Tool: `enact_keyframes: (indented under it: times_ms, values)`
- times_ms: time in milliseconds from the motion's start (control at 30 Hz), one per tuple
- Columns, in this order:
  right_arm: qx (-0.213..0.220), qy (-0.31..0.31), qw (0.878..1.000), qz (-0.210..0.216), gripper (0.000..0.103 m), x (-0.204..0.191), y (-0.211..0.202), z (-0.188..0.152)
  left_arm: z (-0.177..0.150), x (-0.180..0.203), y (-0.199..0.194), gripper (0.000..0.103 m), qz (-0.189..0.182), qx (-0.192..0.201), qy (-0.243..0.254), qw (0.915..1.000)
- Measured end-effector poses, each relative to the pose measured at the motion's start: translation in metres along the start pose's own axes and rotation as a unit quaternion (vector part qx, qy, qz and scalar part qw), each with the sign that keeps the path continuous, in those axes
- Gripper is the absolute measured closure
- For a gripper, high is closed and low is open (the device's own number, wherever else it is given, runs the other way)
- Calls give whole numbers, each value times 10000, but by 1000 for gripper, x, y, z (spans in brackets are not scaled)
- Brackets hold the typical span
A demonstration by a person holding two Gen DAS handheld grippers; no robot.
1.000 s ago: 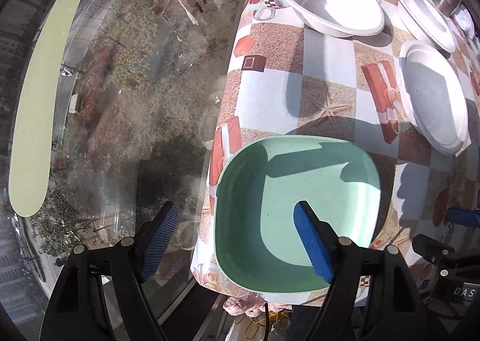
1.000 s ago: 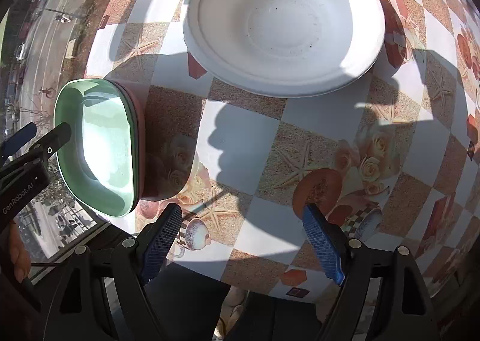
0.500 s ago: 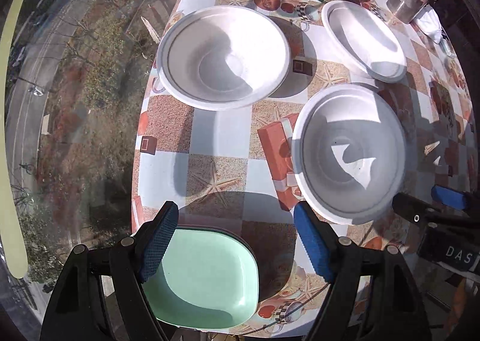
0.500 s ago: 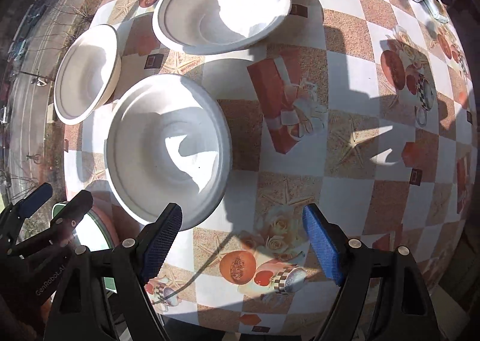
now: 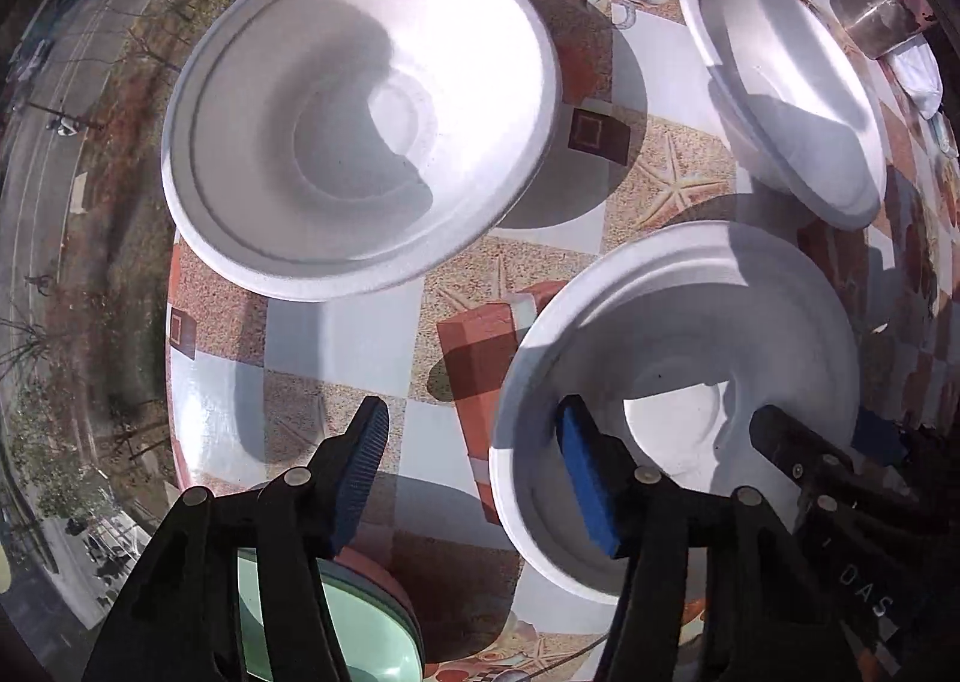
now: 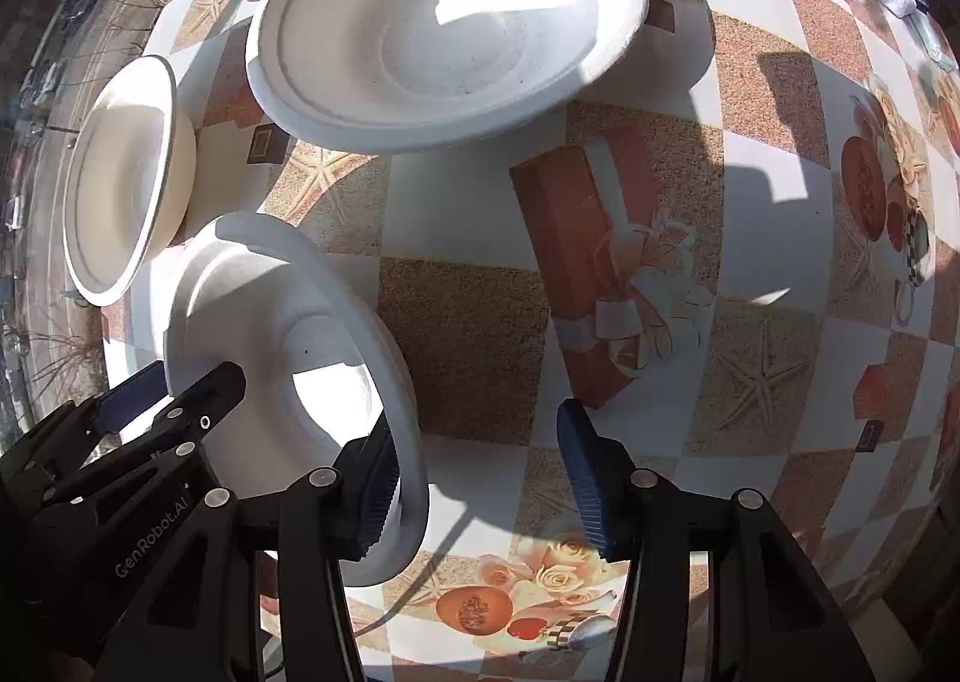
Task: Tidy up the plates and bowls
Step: 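Move to a white paper bowl and close both grippers on its rim, then lift the white paper bowl with both grippers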
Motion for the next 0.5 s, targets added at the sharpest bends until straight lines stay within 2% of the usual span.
enact_keyframes:
  times_ms: [33,67,133,233,333,500]
  values:
    - [-83,2,9998,167,74,-2,3,0,-1,2,1,56,-123,-29,-38,9999]
    - [-154,5,9994,299,79,-5,7,-2,-2,5,1,65,-184,-48,-10,9998]
    - [-210,-59,9990,386,90,-10,9,-2,-5,16,0,79,-115,-50,192,9997]
    - [-187,-166,9991,340,90,-4,4,-8,-13,33,-3,78,127,7,501,9987]
    - [-182,-123,9988,442,90,12,-6,-17,-21,46,-8,78,65,5,599,9982]
    - [-154,-16,9989,440,90,45,-18,-42,-40,87,-19,78,109,110,1006,9948]
Point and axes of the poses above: each gripper's, at about its wrist camera, not at the fingertips, and y roughly the way its jaws point, x to its right, z to its top, the point moved 2 cm from there along y, roughly the way its jaws point, and after that the axes turned 1 degree about -x, right-handed, at the moved point
